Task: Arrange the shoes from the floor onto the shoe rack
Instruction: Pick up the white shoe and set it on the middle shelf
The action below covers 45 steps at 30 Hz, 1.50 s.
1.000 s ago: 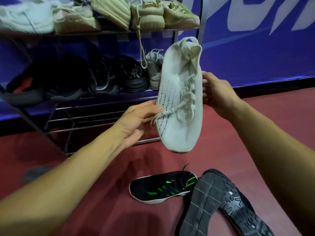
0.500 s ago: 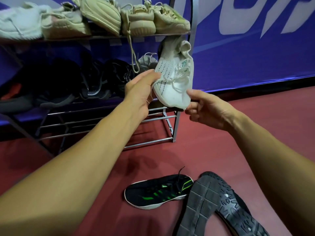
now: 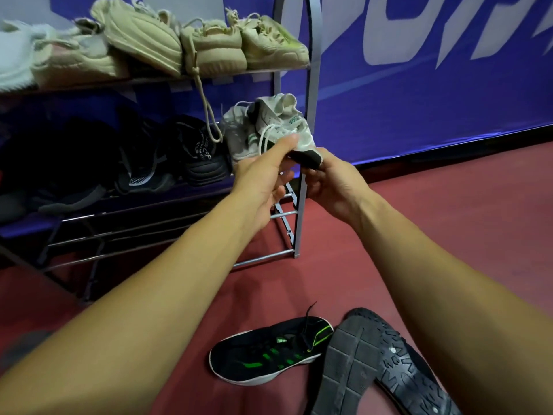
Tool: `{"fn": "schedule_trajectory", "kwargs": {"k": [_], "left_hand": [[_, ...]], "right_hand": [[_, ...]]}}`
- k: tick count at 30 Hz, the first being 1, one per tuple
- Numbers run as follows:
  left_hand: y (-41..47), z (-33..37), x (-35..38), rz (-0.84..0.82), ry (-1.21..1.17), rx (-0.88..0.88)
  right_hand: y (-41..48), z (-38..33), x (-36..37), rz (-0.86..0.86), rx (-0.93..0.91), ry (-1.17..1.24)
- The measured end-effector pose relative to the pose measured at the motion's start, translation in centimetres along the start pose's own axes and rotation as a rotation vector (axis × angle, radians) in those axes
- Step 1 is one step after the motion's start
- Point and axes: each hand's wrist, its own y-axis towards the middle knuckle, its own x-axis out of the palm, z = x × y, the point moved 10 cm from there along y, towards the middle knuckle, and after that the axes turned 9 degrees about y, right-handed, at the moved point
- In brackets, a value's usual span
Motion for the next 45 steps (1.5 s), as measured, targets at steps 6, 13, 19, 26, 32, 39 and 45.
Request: {"fn": "schedule_trajectory", "kwargs": {"k": [6, 13, 19, 26, 32, 39, 45], "left_hand": [[1.7, 0.2, -0.1, 0.119, -0.014, 0.023], [2.4, 0.4, 0.0, 0.096, 0.041, 0.055], [1.1, 0.1, 0.0, 0.023, 0.12, 0.02], [1.2, 0.4, -0.4, 0.057, 0.123, 0.02], [1.3, 0.3, -0.4, 0.061, 0.221, 0.079], [0.9, -2.1, -2.7, 0.039, 0.263, 0.096], [0.1, -5.7, -7.0, 0.052, 0.367, 0.039]], "right_hand": [[0.4, 0.1, -0.5, -0.01, 0.014, 0.06], [0.5, -0.2, -0.9, 0.097, -0.046, 0.101], [0.3, 0.0, -0.9, 0.141, -0.091, 0.058], [0.3, -0.2, -0.3, 0.149, -0.066, 0.096], [0.4, 1.6, -1.5, 0.191, -0.024, 0.055], [-0.6, 3.5, -3.4, 0.262, 0.074, -0.061], [-2.0, 6.3, -2.9, 0.212, 0.139, -0.183]]}}
